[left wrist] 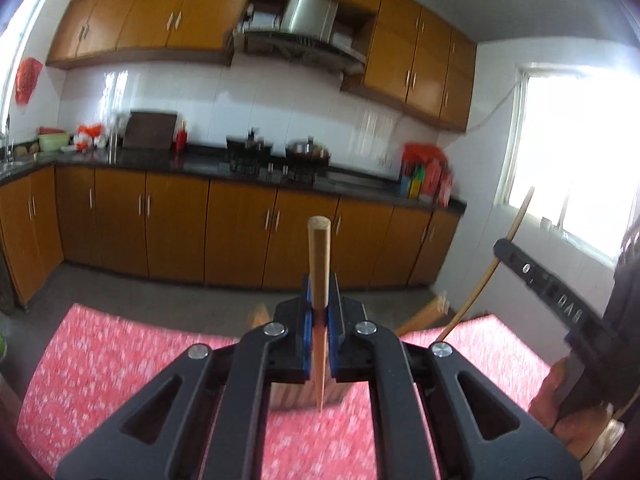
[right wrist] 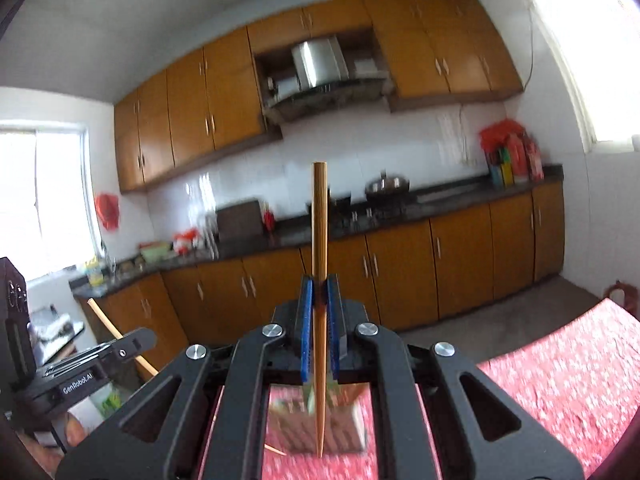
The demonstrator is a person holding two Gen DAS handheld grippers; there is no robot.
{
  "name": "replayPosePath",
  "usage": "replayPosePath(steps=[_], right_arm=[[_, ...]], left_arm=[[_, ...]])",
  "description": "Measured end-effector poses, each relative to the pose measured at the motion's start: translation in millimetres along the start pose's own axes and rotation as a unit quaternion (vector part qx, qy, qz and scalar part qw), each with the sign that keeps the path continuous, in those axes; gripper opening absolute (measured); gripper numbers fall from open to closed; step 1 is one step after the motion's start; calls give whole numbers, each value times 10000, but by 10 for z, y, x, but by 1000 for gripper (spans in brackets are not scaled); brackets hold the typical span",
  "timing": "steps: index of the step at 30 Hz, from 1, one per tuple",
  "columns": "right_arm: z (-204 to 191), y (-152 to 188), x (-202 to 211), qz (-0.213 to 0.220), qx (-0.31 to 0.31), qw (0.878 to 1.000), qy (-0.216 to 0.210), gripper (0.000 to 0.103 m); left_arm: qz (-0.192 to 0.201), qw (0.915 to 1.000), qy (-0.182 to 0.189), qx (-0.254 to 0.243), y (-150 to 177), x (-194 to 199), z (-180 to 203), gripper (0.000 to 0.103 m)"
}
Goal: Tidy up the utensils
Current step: 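Lift both held chopsticks upright and carry them above the holder, then lower the chopsticks into the holder and open both tools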
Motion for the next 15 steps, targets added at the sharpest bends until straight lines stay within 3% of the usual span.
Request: replayPosePath(steps=[3, 7, 15], right_arm=[[-4, -157, -106, 396, -1, 9991, 115, 8], [42, -133, -277, 591, -14, 9977, 318, 8], [160, 263, -691, 172, -123, 9989, 413, 8]], left_arm=[[388, 9992, -45, 94, -273, -35, 83, 7], [752, 9965, -365, 12, -461, -181, 106, 7], [290, 9987, -408, -6, -109, -668, -16, 7]])
Point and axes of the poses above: each gripper's, at about its wrist camera, not at the fingertips, and x roughly against the way its jaws point, z to its right, y to its underside, the point moved 5 cm from there along -x, roughly the way its jaws point, and after that the axes turned 3 degrees about -z, right-handed, at the moved point
